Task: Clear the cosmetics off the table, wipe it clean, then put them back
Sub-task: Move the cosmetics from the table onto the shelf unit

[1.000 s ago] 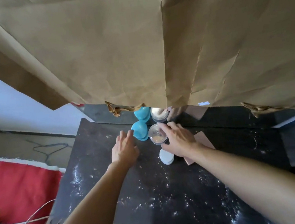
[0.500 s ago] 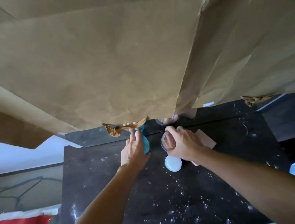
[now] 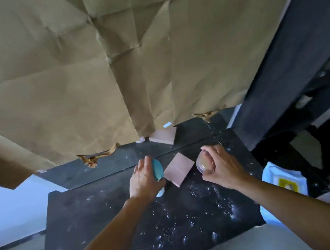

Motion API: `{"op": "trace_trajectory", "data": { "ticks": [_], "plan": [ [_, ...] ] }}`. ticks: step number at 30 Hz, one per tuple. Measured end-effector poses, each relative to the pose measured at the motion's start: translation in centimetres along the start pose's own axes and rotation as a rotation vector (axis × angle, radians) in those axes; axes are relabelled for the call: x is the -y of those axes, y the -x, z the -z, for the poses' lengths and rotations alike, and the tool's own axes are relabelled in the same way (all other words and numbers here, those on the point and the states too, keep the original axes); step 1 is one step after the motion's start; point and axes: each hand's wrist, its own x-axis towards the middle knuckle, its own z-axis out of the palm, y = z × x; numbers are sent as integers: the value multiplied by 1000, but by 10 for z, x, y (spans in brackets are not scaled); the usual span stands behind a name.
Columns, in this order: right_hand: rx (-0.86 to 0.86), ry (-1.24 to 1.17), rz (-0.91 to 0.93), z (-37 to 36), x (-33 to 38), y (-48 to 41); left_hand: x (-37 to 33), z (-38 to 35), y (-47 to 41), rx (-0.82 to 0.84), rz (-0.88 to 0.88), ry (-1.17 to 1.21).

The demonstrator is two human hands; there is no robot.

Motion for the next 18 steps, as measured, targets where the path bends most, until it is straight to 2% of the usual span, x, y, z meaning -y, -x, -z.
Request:
{"op": "trace_trajectory", "data": {
  "ticks": [6, 11, 18],
  "plan": [
    [-86, -61, -85, 54, -80, 97, -113, -35, 57, -36, -131, 14],
    [-110, -7, -160, 99, -155, 172, -209, -73, 95, -20, -265, 35],
    [-167, -4, -297, 139, -238, 222, -313, -109, 89, 33, -426, 6]
  ]
}}
